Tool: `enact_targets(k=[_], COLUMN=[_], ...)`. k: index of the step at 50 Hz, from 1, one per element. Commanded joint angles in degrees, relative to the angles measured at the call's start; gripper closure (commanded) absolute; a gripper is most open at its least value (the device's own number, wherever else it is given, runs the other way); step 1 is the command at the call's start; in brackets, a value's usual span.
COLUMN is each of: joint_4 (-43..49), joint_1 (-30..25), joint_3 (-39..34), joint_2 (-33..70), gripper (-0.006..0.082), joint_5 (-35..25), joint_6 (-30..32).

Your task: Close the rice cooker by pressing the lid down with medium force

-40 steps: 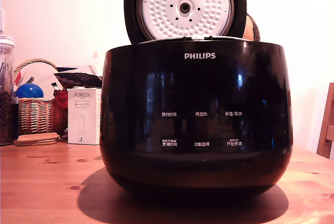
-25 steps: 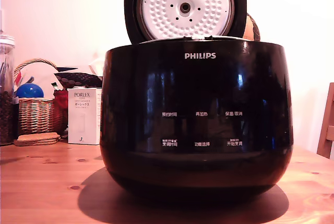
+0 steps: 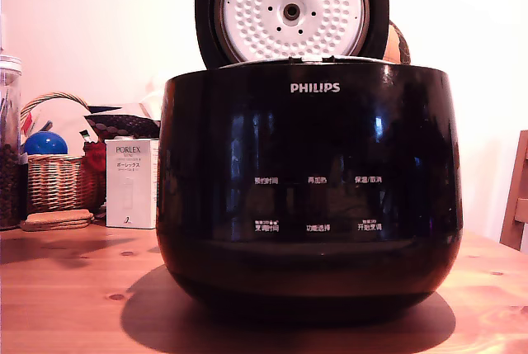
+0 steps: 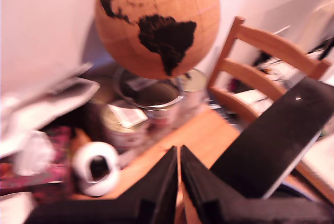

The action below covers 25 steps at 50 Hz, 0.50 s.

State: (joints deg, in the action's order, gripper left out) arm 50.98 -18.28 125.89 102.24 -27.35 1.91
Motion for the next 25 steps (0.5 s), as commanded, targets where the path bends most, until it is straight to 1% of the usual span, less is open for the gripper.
enact_targets(k=[1,6,9,25], joint_4=[-1.07,-1.05,-0.90,-1.79], joint_1=[0.02,-0.07,-0.37,-3.04], joint_3=[-0.39,-0.39,-0.39,-0.39], joint_2=[1.70,3.41,4.44,6.78], gripper=[0.0791,0.0791,0.0791,0.0791], joint_5=[-2.03,-6.47,-7.91,-8.44], joint_6=[-0.68,-2.21,-2.67,-3.02])
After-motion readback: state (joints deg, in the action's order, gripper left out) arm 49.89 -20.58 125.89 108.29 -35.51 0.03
